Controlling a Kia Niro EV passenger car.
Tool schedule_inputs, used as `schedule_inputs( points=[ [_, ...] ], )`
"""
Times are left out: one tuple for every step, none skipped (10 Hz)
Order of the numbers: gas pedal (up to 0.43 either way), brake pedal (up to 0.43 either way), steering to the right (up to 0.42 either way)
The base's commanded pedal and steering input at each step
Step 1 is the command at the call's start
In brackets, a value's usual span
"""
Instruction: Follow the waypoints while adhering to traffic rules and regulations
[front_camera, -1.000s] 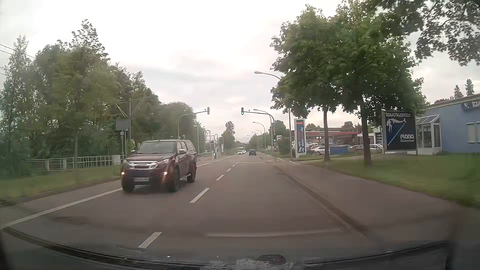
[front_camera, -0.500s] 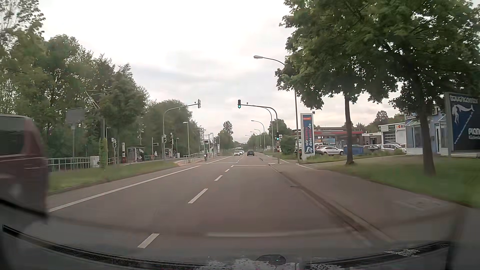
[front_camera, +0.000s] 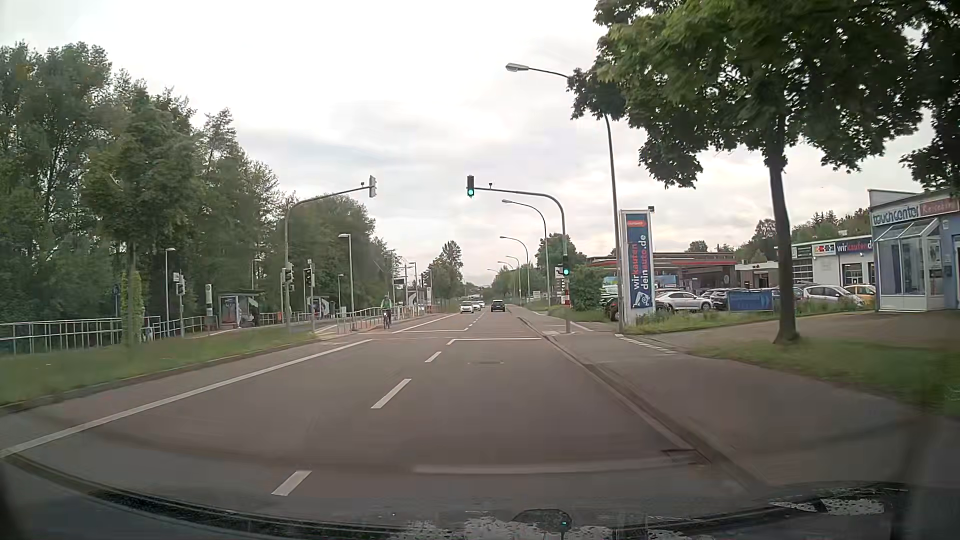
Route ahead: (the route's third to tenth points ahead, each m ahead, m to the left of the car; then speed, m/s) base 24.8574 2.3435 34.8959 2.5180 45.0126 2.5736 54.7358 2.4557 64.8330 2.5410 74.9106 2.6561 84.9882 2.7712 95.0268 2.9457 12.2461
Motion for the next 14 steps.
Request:
schedule_inputs(
  points=[
    [0.087,0.0,0.0],
    [0.087,0.0,0.0],
    [0.087,0.0,-0.001],
    [0.087,0.0,-0.001],
    [0.087,0.0,-0.002],
    [0.087,0.0,-0.002],
    [0.087,0.0,-0.002],
    [0.087,0.0,-0.003],
    [0.087,0.0,-0.003],
    [0.087,0.0,-0.004],
    [0.087,0.0,-0.003],
    [0.087,0.0,-0.003],
    [0.087,0.0,-0.003],
    [0.087,0.0,-0.003]
  ],
)
